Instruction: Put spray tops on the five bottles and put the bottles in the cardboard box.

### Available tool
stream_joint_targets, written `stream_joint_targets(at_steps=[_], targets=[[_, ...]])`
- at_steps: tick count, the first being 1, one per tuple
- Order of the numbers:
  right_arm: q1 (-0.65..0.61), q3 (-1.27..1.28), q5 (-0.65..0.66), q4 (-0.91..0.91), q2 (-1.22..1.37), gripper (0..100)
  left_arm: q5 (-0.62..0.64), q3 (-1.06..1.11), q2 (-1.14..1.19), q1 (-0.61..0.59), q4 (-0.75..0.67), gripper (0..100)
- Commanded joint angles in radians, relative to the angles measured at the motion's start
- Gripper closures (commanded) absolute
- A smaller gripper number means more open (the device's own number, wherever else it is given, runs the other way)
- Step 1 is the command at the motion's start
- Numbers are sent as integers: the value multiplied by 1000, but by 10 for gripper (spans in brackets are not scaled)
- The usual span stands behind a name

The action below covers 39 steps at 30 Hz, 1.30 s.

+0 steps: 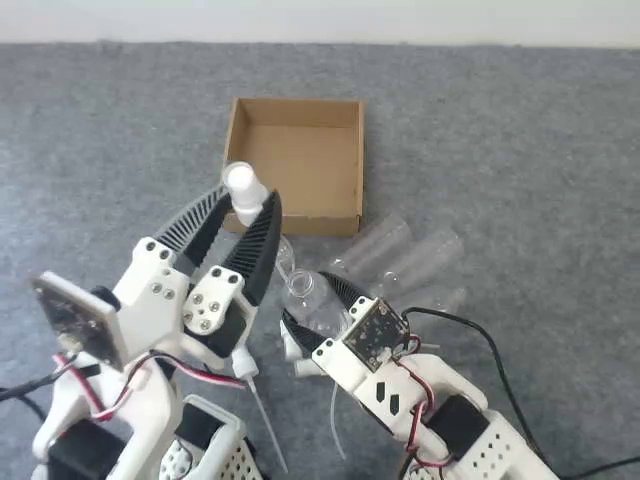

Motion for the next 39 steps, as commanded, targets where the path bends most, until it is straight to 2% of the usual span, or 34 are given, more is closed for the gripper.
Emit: stream_joint_targets(at_steps=[1, 26, 30, 39], targets=[[-25, -18, 14, 41, -18, 958, -18, 10, -3, 52, -29, 987], [-21, -15, 60, 42, -8, 958, -20, -13, -17, 60, -28, 987], [-19, 2, 60, 42, -18, 958, -92, -38, -69, 54, -6, 987], [-18, 5, 60, 42, -18, 958, -98, -1, -95, 60, 2, 987]])
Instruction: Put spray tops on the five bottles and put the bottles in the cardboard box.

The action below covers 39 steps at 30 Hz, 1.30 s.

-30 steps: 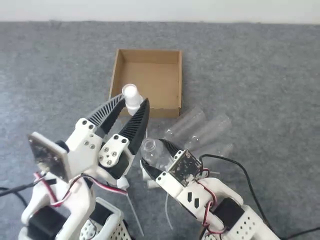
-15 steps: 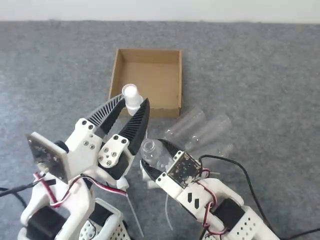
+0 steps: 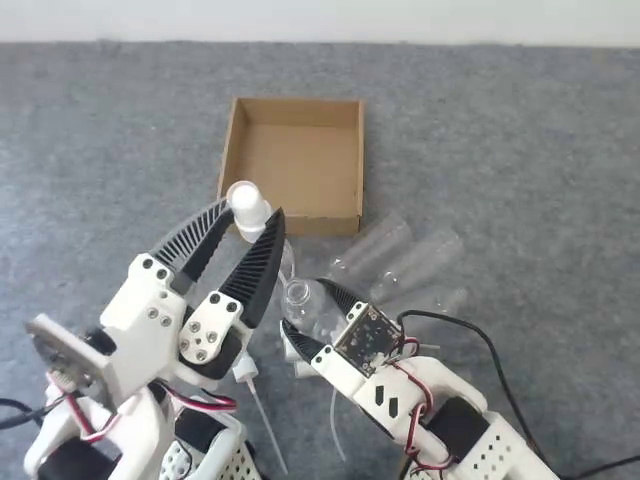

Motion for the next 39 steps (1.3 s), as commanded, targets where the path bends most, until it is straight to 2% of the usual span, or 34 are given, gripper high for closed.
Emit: stream_joint_targets(at_steps=[1, 12, 20, 25, 33, 39], targets=[[-1, -3, 14, 1, -18, 958, -9, -13, -9, 5, 6, 987], [-1, -5, 14, 1, -18, 958, -8, 62, -3, 12, -6, 987], [8, -11, 9, 1, -18, 958, -9, 188, -9, 110, -64, 987], [74, -31, 5, -4, -18, 958, -12, 216, -11, 109, -57, 987], [79, -32, 0, -2, -18, 958, -14, 289, -11, 114, -58, 987], [81, -34, -68, -8, -19, 958, -14, 321, -11, 114, -57, 987]])
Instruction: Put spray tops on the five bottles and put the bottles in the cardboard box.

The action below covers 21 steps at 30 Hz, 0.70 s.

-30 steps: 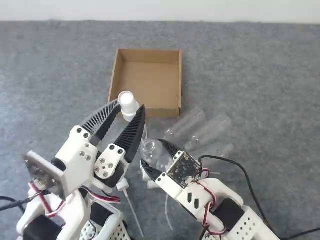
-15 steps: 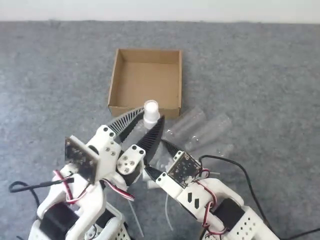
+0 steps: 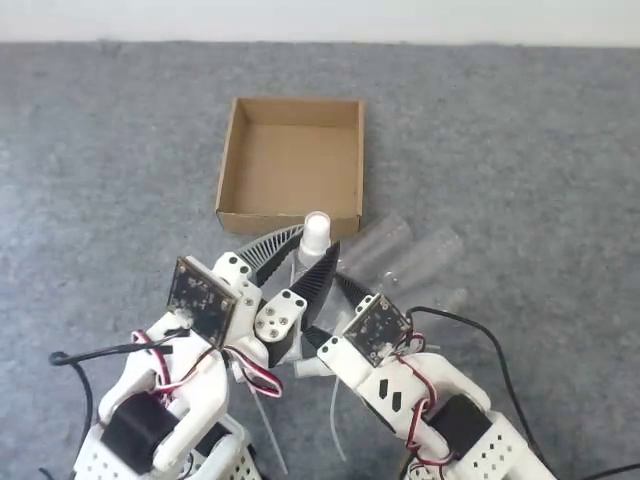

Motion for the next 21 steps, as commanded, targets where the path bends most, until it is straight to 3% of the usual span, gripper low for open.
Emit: stream_joint_targets(at_steps=[1, 21], targets=[[22, -34, -28, -8, -19, 958, -11, -1, -8, 3, -28, 987], [50, -69, -34, -96, -19, 958, -12, 22, -8, -2, -12, 984]])
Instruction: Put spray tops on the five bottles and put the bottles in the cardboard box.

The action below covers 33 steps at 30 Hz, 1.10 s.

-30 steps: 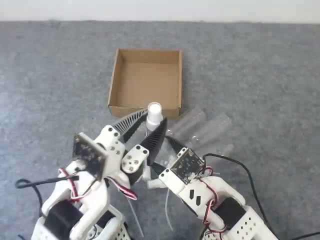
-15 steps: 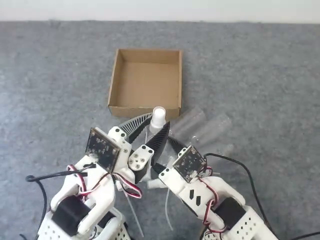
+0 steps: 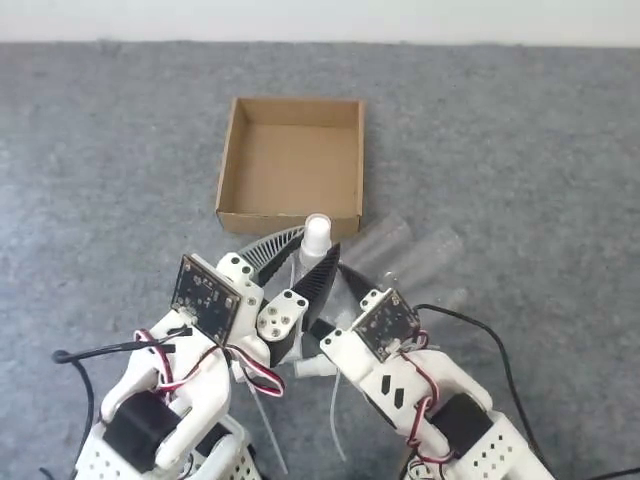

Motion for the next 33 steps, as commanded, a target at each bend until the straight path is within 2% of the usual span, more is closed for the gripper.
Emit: stream_joint_targets(at_steps=[1, 8, 15, 22, 33], targets=[[18, -68, -9, -45, -19, 958, -12, 13, -9, 0, -12, 983], [18, -66, -9, -48, -19, 958, -6, 12, -9, -2, 23, 828], [18, -63, -9, -41, -19, 958, -8, -1, -9, -5, 29, 821], [18, -61, -8, -39, -19, 958, -3, -54, -9, -175, 55, 823], [19, -58, -8, -38, -19, 958, -3, -85, -11, -180, 83, 824]])
